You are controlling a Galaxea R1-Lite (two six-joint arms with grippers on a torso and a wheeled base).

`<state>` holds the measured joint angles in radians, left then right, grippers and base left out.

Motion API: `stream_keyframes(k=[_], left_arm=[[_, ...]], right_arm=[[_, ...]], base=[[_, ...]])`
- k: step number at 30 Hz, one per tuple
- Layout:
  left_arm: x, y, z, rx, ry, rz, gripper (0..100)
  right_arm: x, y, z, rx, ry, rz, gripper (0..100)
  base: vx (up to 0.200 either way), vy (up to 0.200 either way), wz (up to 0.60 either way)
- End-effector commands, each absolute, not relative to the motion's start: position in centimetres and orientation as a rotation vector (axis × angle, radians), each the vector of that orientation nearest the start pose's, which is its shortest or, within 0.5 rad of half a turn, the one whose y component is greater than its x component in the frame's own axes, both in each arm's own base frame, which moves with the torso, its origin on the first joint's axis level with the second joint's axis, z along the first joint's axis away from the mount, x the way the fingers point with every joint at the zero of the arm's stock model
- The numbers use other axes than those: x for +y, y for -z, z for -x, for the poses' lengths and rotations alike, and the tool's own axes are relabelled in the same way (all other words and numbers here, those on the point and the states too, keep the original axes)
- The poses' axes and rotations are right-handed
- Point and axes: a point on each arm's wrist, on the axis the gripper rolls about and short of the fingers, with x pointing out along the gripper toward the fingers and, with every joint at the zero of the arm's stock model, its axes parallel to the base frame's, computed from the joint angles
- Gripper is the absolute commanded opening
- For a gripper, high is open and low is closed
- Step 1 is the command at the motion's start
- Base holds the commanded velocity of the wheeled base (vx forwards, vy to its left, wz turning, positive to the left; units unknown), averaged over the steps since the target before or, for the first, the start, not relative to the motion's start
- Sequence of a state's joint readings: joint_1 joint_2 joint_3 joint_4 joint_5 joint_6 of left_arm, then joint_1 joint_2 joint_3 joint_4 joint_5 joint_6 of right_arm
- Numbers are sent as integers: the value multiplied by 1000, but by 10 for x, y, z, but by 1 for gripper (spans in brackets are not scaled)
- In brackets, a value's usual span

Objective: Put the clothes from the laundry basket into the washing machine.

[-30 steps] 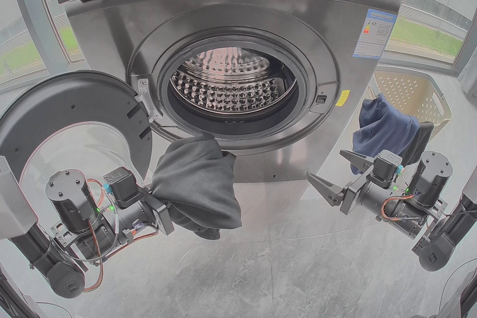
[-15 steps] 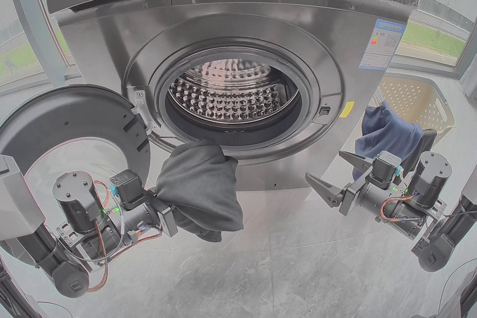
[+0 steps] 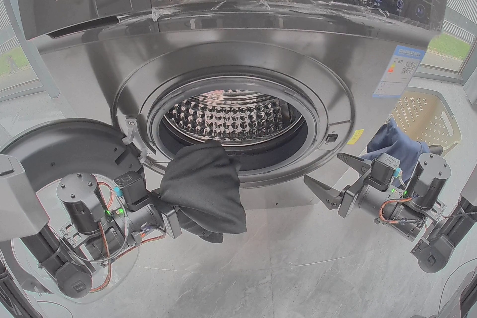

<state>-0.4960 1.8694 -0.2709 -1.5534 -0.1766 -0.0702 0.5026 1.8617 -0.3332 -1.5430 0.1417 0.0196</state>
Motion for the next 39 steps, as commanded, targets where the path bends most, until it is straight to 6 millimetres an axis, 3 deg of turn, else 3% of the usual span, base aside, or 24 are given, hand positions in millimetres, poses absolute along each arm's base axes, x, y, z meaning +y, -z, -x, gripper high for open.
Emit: stream_keyframes(k=[1, 10, 15, 19, 21, 23, 34, 39], left_arm=[[-129, -104, -228, 73, 673, 60, 0], [-132, -104, -228, 70, 682, 60, 0], [-137, -101, -232, 77, 691, 60, 0], [-158, -93, -230, 98, 748, 55, 0], [-165, -92, -235, 91, 749, 57, 0], [-181, -92, -255, 42, 702, 69, 0], [-207, -84, -296, -24, 679, 107, 0], [-227, -74, -331, -85, 669, 126, 0]], right_arm=[[134, -116, -235, 0, -649, -20, 100], [135, -111, -225, 35, -671, -20, 100], [141, -100, -205, 102, -741, -4, 100], [154, -93, -174, 154, -849, 16, 100], [157, -92, -171, 164, -867, 20, 100], [157, -87, -167, 192, -877, 26, 100], [159, -86, -167, 195, -881, 25, 100], [160, -85, -165, 200, -873, 26, 100]], base=[[0, 0, 0], [0, 0, 0], [0, 0, 0], [0, 0, 0], [0, 0, 0], [0, 0, 0], [0, 0, 0], [0, 0, 0]])
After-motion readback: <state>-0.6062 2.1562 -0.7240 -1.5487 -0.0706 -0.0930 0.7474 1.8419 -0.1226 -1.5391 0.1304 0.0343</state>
